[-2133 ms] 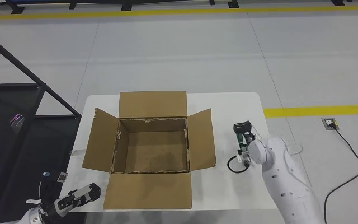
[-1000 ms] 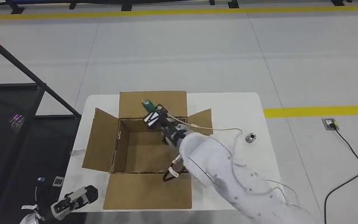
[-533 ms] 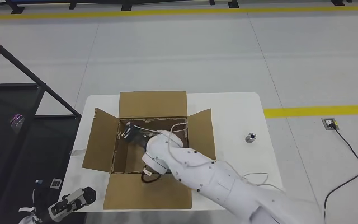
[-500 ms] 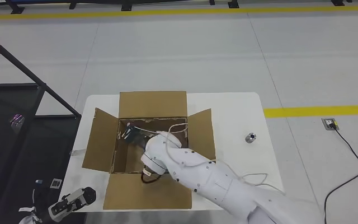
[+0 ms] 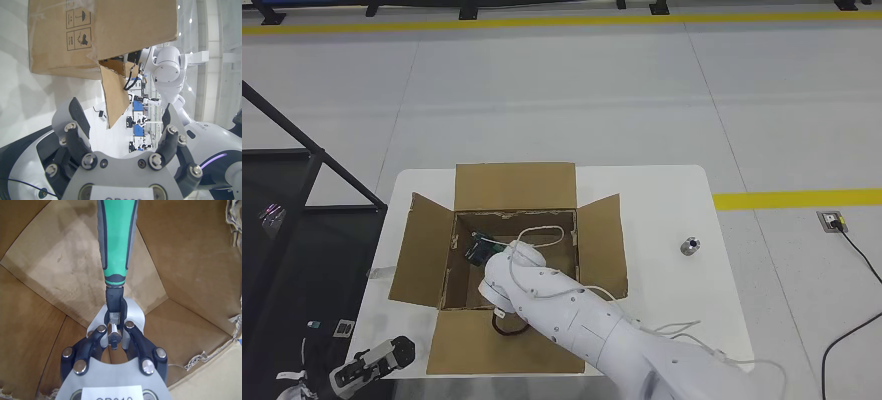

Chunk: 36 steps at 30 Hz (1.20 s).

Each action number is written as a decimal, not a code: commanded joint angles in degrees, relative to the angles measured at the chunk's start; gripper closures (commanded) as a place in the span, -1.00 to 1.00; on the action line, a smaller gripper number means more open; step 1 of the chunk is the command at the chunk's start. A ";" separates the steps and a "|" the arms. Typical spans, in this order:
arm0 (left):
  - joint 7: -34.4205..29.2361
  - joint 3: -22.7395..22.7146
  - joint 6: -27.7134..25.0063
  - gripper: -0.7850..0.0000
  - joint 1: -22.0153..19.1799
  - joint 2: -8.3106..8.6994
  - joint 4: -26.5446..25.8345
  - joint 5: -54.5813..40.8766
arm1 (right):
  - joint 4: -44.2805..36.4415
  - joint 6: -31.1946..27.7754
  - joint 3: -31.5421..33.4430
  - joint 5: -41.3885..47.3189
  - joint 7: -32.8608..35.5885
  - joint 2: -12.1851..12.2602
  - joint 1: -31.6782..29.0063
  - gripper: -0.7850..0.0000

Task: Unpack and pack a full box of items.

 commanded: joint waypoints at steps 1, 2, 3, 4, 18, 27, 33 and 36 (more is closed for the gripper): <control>0.01 0.00 0.00 -1.00 0.00 0.00 0.00 -0.01 | -0.01 -0.01 0.00 0.00 -0.01 0.00 -0.01 1.00; 0.01 0.00 0.00 -1.00 0.00 0.00 0.00 -0.01 | -0.01 -0.01 0.00 0.00 -0.01 0.00 -0.01 1.00; 0.01 0.00 0.00 -1.00 0.00 0.00 0.00 -0.01 | -0.01 -0.01 0.00 0.00 -0.01 0.00 -0.01 1.00; 0.01 0.00 0.00 -1.00 0.00 0.00 0.00 -0.01 | -0.01 -0.01 0.00 0.00 -0.01 0.00 -0.01 1.00; 2.66 2.02 1.87 -1.00 -0.58 -0.19 -3.72 8.33 | 5.96 -1.28 5.43 2.30 -7.55 1.85 -2.09 1.00; 3.37 3.12 1.74 -1.00 -0.04 -0.47 -4.52 10.11 | 12.22 -8.21 6.02 1.95 -7.46 0.71 -1.81 1.00; 3.46 3.10 1.84 -1.00 -0.06 -0.53 -5.02 10.84 | 14.59 -9.80 5.90 1.20 -7.20 -0.68 -1.62 0.18; 3.51 3.00 1.99 -1.00 -0.09 -0.55 -5.31 11.05 | 15.50 -10.22 6.07 1.07 -7.71 -1.26 -1.44 0.02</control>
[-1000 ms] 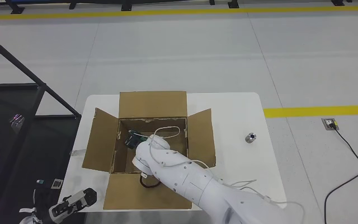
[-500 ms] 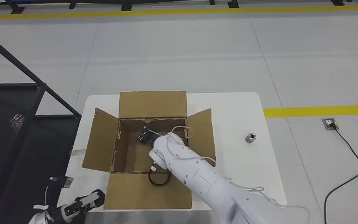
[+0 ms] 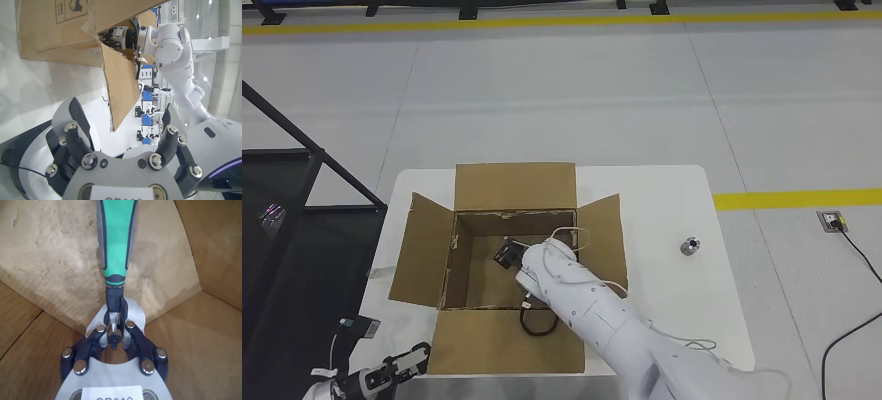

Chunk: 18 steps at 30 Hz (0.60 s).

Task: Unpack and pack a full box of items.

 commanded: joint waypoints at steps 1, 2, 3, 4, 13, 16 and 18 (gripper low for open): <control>0.00 -0.05 0.03 -1.00 -0.01 -0.01 -0.10 0.14 | 0.48 -0.18 0.07 -0.18 -0.31 -0.32 0.14 -0.06; 0.05 -0.08 0.08 -1.00 -0.02 -0.02 -0.10 0.21 | 0.68 -0.19 0.13 -0.27 -0.57 -0.48 0.25 -0.21; 0.04 -0.08 0.11 -1.00 -0.03 -0.03 -0.17 0.35 | 0.87 -0.21 0.20 -0.35 -0.78 -0.62 0.36 -0.29; 0.04 -0.09 0.15 -1.00 -0.05 -0.04 -0.20 0.42 | 1.01 -0.20 0.28 -0.44 -1.04 -0.74 0.47 -0.34; 0.13 -0.48 0.54 -1.00 -0.39 -0.08 -0.18 0.49 | -0.77 3.22 1.85 -0.69 -6.41 -0.96 0.88 -0.48; 0.11 -0.56 0.61 -1.00 -0.52 -0.10 -0.18 0.55 | -3.83 4.22 2.33 -1.34 -7.68 -0.50 0.30 -0.54; 0.22 -0.58 0.66 -1.00 -0.56 -0.12 -0.19 0.69 | -6.64 4.75 2.54 -2.37 -8.70 0.10 -0.56 -0.58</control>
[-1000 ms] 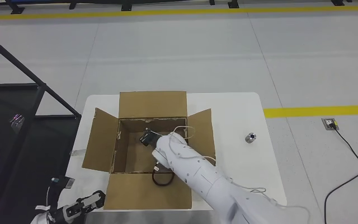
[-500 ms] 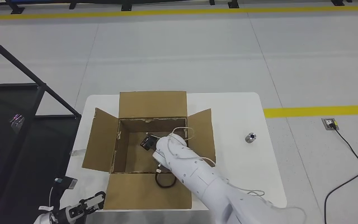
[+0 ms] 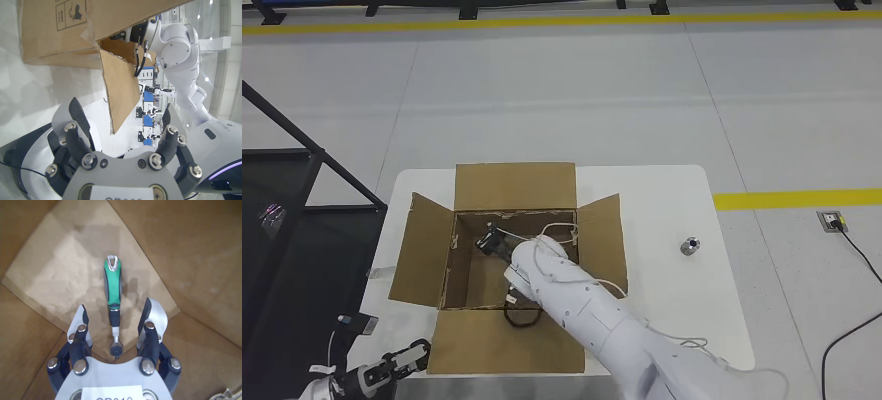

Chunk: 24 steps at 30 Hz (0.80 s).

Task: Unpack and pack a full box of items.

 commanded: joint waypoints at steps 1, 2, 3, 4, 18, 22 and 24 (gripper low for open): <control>0.04 0.01 0.07 -1.00 -0.05 -0.02 -0.08 0.13 | -3.03 0.25 0.16 -1.22 -0.90 0.72 -0.94 -0.58; 0.00 0.02 0.10 -1.00 -0.08 -0.02 -0.12 0.22 | -4.69 0.57 0.37 -1.92 -1.33 1.24 -1.54 -0.61; -0.06 0.02 0.14 -1.00 -0.13 -0.02 -0.18 0.31 | -6.59 1.01 0.64 -2.69 -1.57 1.84 -2.20 -0.65; -0.02 -0.01 0.24 -1.00 -0.18 -0.02 -0.19 0.43 | -8.78 1.61 0.92 -3.66 -1.84 2.52 -2.98 -0.69; -0.01 -0.14 0.51 -1.00 -0.42 -0.12 -0.25 0.84 | -54.53 10.15 15.69 -24.56 4.07 16.50 -26.88 -1.00; 0.06 -0.06 0.50 -1.00 -0.38 -0.17 -0.11 0.99 | -54.53 10.15 15.69 -24.56 4.07 16.50 -26.88 -1.00; 0.26 0.05 0.48 -1.00 -0.41 -0.21 -0.02 1.03 | -54.53 10.15 15.69 -24.56 4.07 16.50 -26.88 -1.00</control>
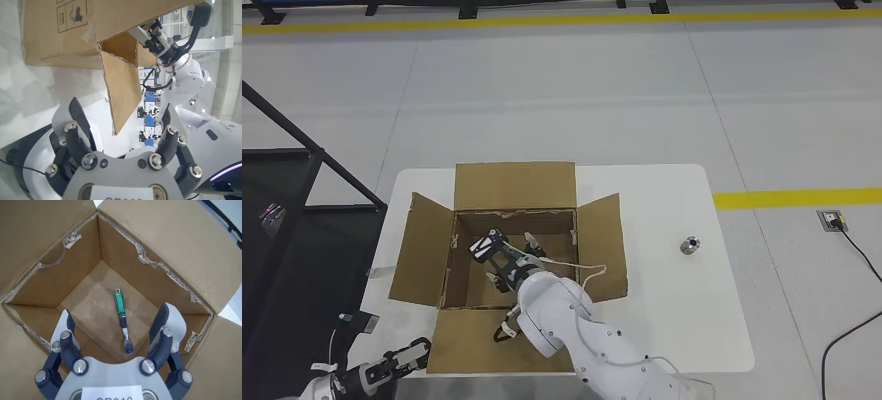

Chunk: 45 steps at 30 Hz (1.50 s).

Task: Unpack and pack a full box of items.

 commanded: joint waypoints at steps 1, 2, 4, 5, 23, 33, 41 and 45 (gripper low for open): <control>0.05 0.20 0.02 -1.00 -0.03 -0.04 -0.03 0.05 | -0.09 0.00 0.01 -0.01 0.00 0.00 -0.04 -1.00; 0.08 0.28 0.03 -1.00 -0.08 -0.05 -0.04 0.11 | -0.09 0.00 0.01 -0.01 0.00 0.00 -0.04 -1.00; 0.23 0.40 0.00 -1.00 -0.15 -0.09 -0.12 0.22 | -0.09 0.00 0.01 -0.01 0.00 0.00 -0.04 -1.00; 0.24 0.45 -0.06 -1.00 -0.14 -0.10 -0.18 0.36 | -0.09 0.00 0.01 -0.01 0.00 0.00 -0.04 -1.00; 0.49 0.97 0.21 -1.00 -0.19 -0.27 -0.42 1.29 | -36.36 1.95 25.58 -3.97 -18.55 5.44 -27.19 -1.00; 0.02 1.30 0.44 -1.00 -0.65 -0.30 -0.23 1.59 | -26.68 9.50 46.70 2.47 -7.50 6.74 -25.20 -1.00; 0.31 1.30 0.33 -1.00 -0.61 -0.35 -0.22 1.91 | 2.70 6.03 54.53 4.65 2.80 8.35 -9.26 -1.00; 0.36 1.08 0.39 -1.00 -0.44 -0.35 -0.26 1.80 | 9.63 4.28 55.69 5.05 3.15 8.96 -5.47 -1.00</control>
